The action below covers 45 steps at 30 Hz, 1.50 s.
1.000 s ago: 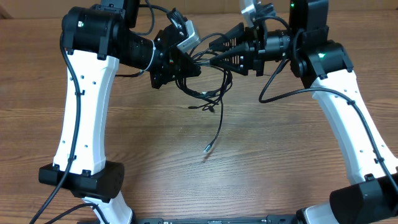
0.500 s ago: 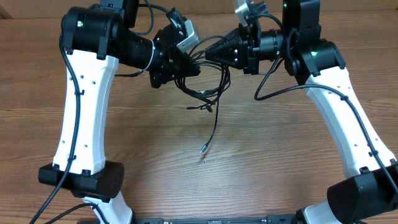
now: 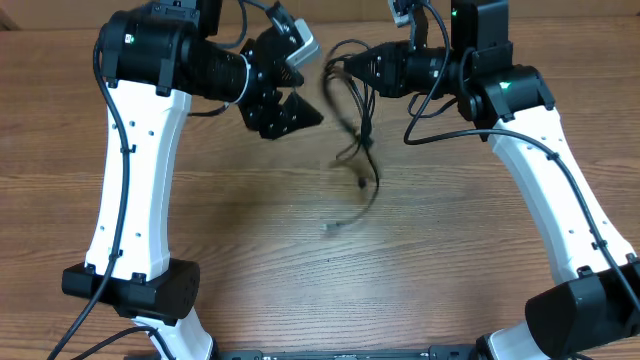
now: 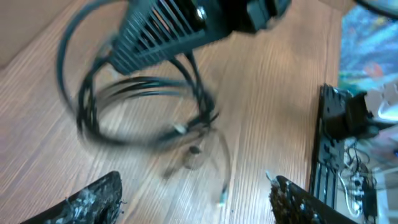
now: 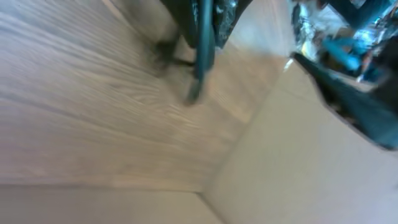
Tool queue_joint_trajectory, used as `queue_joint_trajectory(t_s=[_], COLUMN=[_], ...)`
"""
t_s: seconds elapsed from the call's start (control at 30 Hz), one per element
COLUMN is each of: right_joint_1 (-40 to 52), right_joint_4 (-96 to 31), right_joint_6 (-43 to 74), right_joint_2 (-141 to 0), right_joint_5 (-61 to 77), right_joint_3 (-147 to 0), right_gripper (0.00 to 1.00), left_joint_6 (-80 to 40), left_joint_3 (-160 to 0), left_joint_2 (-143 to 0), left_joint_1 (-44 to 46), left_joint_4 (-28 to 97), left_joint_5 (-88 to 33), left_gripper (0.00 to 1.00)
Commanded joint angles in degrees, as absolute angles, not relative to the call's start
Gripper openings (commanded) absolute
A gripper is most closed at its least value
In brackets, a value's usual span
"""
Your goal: Untangle cables
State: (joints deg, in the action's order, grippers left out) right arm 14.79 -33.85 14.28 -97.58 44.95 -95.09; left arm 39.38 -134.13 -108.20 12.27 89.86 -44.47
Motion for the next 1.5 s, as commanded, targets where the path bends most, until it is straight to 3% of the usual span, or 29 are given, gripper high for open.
queue_joint_trajectory(t_s=[0.0, 0.17, 0.5, 0.67, 0.83, 1.13, 1.47], right_joint_1=[15.81, 16.82, 18.7, 18.7, 18.7, 18.68, 18.7], right_joint_4=[-36.25, -38.83, -47.33, -48.4, -48.66, -48.38, -48.14], right_joint_6=[18.31, 27.18, 41.5, 43.68, 43.2, 41.5, 40.47], right_joint_2=[-97.86, -97.82, -91.13, -90.65, -90.65, -90.65, -90.65], right_joint_5=[34.57, 24.75, 6.02, 6.26, 7.81, 7.77, 8.12], right_joint_3=[-96.4, -96.42, -99.13, -99.09, -99.09, -99.09, -99.07], right_gripper=[0.04, 0.04, 0.03, 0.04, 0.04, 0.04, 0.04], left_joint_6=[26.44, 6.17, 4.95, 0.73, 0.58, 5.69, 8.99], left_joint_3=[-134.3, -134.28, -134.26, -134.26, -134.26, -134.26, -134.23], left_joint_2=[-107.53, -107.72, -109.65, -112.77, -122.91, -129.12, -129.12], left_joint_1=[11.09, 10.52, 12.08, 14.31, 17.04, 18.09, 18.65], left_joint_4=[85.69, 80.73, 81.14, 81.12, 74.54, 65.6, 66.63], left_joint_5=[-40.49, -30.65, -31.44, -31.75, -47.33, -62.87, -61.95], left_gripper=[0.95, 1.0, 1.0, 0.99, 0.75, 0.72, 0.74])
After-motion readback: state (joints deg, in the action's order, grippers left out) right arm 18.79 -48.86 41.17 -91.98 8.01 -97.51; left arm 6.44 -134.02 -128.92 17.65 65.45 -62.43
